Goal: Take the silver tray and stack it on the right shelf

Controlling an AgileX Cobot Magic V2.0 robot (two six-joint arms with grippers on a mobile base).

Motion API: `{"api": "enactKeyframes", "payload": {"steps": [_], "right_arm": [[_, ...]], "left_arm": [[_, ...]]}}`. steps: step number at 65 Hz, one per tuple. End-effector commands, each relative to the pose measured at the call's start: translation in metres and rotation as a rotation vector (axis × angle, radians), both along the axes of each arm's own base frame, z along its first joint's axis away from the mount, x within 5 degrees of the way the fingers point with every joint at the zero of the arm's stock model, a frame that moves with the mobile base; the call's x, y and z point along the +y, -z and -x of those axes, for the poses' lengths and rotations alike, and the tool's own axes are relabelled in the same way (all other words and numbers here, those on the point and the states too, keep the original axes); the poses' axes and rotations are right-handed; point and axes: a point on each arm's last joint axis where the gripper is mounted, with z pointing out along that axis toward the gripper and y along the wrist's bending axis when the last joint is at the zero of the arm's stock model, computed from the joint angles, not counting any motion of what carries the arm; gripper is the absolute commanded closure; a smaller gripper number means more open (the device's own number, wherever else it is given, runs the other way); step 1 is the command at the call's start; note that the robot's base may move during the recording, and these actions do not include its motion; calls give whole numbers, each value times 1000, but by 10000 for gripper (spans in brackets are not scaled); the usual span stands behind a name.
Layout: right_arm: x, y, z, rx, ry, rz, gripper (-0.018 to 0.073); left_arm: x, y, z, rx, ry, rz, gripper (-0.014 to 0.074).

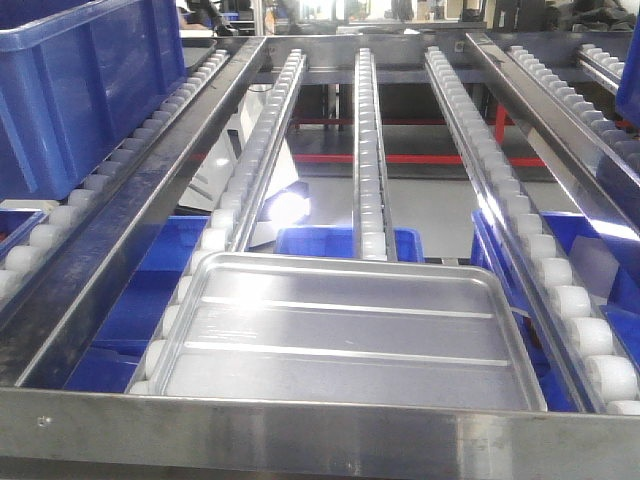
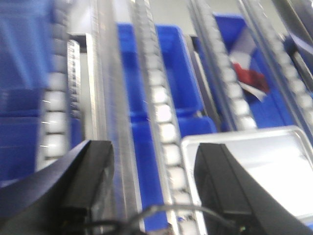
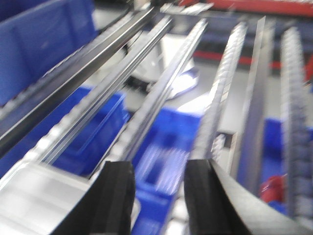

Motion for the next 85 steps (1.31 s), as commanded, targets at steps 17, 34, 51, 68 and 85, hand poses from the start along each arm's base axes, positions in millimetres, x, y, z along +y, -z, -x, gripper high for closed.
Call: {"api": "enactKeyframes", "payload": {"steps": [17, 34, 51, 68, 85], "right_arm": [[47, -18, -49, 413, -145, -20, 185], [77, 11, -100, 743, -53, -40, 185], [88, 58, -138, 907, 99, 19, 185], [96, 77, -152, 920, 115, -4, 185], [98, 89, -156, 952, 122, 14, 185]], "left_arm": [[-63, -1, -17, 164, 245, -87, 302], [-92, 22, -61, 390, 170, -143, 302], [-111, 58, -97, 553, 28, -195, 302], [-120, 79, -109, 630, -20, -201, 302], [-122, 89, -113, 663, -54, -196, 302]]}}
